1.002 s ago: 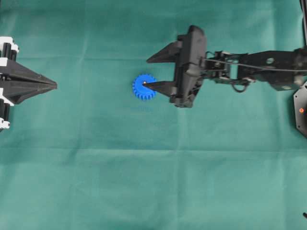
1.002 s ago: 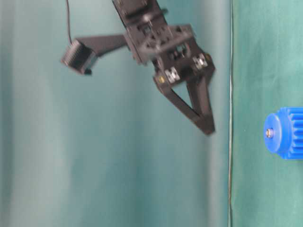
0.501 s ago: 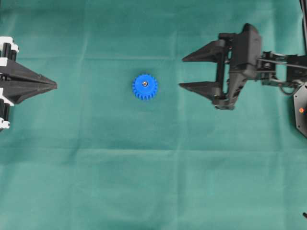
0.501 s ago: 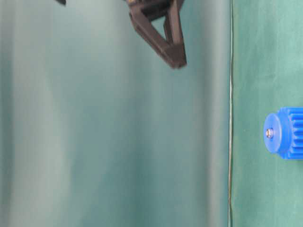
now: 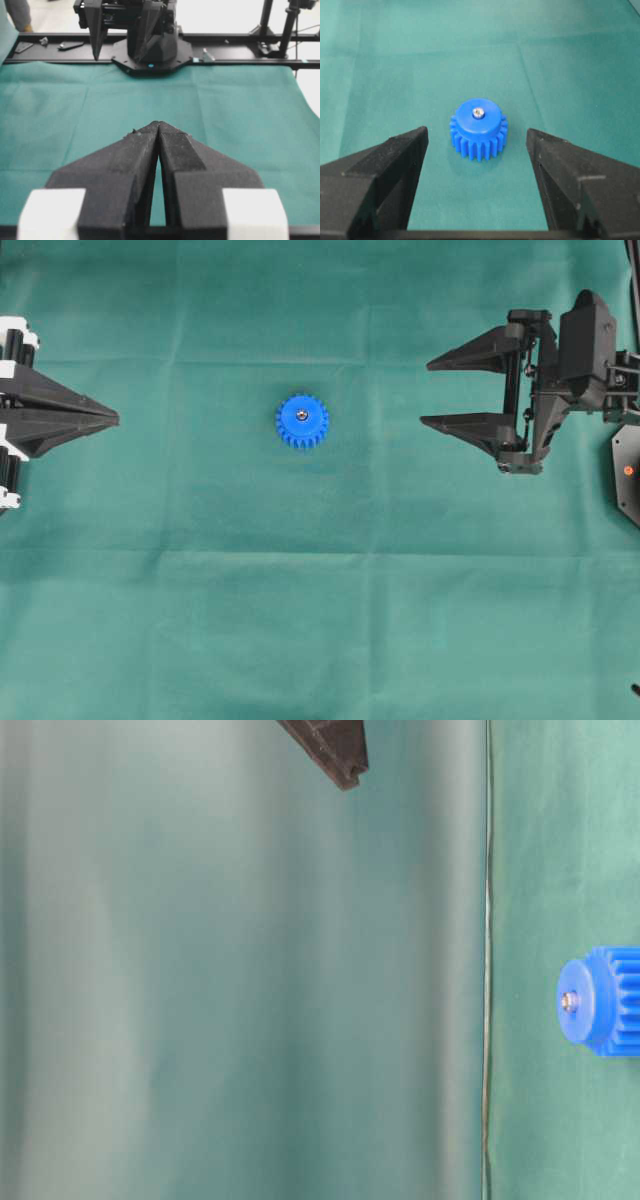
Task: Insert the shaft placed at a random location into the center hole of the small gear at another random location.
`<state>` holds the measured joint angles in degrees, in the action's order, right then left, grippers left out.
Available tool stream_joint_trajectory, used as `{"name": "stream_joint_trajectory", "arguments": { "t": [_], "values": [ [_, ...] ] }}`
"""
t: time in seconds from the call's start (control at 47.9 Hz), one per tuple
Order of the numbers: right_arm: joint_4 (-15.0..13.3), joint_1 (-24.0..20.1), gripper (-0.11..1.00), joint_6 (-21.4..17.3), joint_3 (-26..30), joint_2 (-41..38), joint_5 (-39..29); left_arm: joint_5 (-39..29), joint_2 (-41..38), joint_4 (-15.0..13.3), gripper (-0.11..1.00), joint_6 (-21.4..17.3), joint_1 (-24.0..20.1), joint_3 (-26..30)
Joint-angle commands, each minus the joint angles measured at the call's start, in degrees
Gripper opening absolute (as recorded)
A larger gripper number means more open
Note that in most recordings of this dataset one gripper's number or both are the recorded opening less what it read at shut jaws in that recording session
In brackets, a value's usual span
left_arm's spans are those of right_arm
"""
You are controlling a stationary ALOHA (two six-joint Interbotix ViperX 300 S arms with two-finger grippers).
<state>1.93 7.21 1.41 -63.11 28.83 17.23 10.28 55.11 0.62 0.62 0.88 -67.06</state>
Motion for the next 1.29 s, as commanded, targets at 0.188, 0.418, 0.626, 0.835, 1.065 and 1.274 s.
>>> {"name": "stream_joint_trajectory", "arguments": {
  "t": [0.188, 0.418, 0.626, 0.835, 1.065, 1.274],
  "values": [
    [0.18, -0.44, 0.82, 0.00, 0.70, 0.35, 0.00, 0.35, -0.44, 0.26, 0.00, 0.00, 0.09, 0.88],
    [0.18, -1.32, 0.82, 0.00, 0.70, 0.35, 0.09, 0.35, -0.44, 0.18, 0.00, 0.00, 0.09, 0.88],
    [0.18, -1.58, 0.82, 0.00, 0.70, 0.35, -0.09, 0.35, -0.44, 0.26, 0.00, 0.00, 0.09, 0.88],
    [0.18, -1.67, 0.82, 0.00, 0.70, 0.35, -0.09, 0.35, -0.44, 0.18, 0.00, 0.00, 0.09, 0.97],
    [0.18, -1.67, 0.82, 0.00, 0.70, 0.35, -0.18, 0.26, -0.44, 0.18, 0.00, 0.00, 0.09, 0.88],
    [0.18, -1.67, 0.82, 0.00, 0.70, 0.35, -0.09, 0.35, -0.44, 0.26, 0.00, 0.00, 0.09, 0.97]
  ]
}}
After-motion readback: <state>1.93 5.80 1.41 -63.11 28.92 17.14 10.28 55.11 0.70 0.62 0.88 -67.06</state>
